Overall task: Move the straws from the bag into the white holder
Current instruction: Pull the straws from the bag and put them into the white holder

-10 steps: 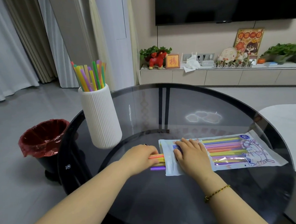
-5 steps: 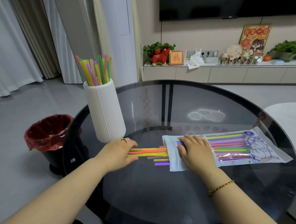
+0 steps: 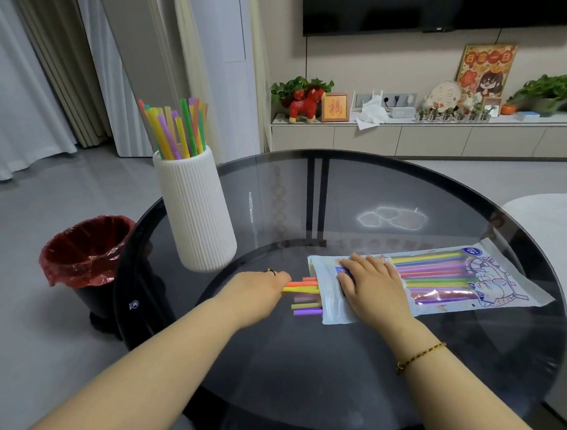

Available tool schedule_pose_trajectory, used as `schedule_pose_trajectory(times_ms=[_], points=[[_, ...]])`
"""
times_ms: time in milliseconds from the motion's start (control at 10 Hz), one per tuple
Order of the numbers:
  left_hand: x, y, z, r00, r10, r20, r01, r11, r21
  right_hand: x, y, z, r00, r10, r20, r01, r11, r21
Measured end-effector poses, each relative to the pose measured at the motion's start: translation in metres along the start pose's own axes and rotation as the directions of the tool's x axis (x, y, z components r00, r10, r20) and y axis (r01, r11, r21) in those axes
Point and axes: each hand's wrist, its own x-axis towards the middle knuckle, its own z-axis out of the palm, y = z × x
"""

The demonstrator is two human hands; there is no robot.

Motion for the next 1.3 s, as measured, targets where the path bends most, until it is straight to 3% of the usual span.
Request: schedule_pose_trajectory(times_ms=[200, 600, 700, 800, 900, 1000, 1100, 1200, 1300], points=[[-0.027, -0.035, -0.005, 0.996, -0.072, 0.043, 0.068, 0.993, 0.093, 0.000, 0.004, 0.002, 1.000, 0.003, -0.010, -0.003, 1.000, -0.013], [-0.112, -0.114, -0.041, 0.972, -0.235, -0.008, 0.230, 0.943, 0.241, -0.005, -0.006, -0.005, 1.000, 0.019, 0.019, -0.018, 0.999, -0.040], [-0.120, -0.117, -0.057, 0.980, -0.199, -0.012, 0.193, 0.930, 0.312, -0.004, -0.023, -0.018, 0.996, 0.027, -0.086, -0.022, 0.998, 0.059], [-0.122, -0.112, -0.075, 0.987, -0.158, -0.018, 0.152, 0.905, 0.397, -0.007, -0.062, -0.031, 0.963, -0.111, -0.245, 0.163, 0.966, 0.202], [-0.123, -0.100, -0.095, 0.990, -0.139, 0.020, 0.118, 0.901, 0.418, -0.020, -0.112, -0.041, 0.914, -0.359, -0.186, 0.402, 0.859, 0.317], [-0.124, -0.083, -0.117, 0.995, -0.093, 0.036, 0.069, 0.903, 0.425, -0.026, -0.151, -0.038, 0.872, -0.479, -0.097, 0.486, 0.828, 0.278], [-0.123, -0.074, -0.132, 0.997, -0.073, -0.033, 0.080, 0.875, 0.477, -0.027, -0.172, -0.035, 0.908, -0.419, 0.016, 0.395, 0.869, 0.299], [-0.130, -0.076, -0.133, 0.928, 0.178, -0.326, 0.019, 0.854, 0.520, -0.021, -0.173, -0.027, 0.939, -0.342, 0.043, 0.302, 0.877, 0.374], [-0.128, -0.090, -0.113, 0.663, 0.148, -0.734, 0.009, 0.979, 0.206, -0.022, -0.169, -0.023, 0.969, -0.240, 0.062, 0.162, 0.802, 0.575]])
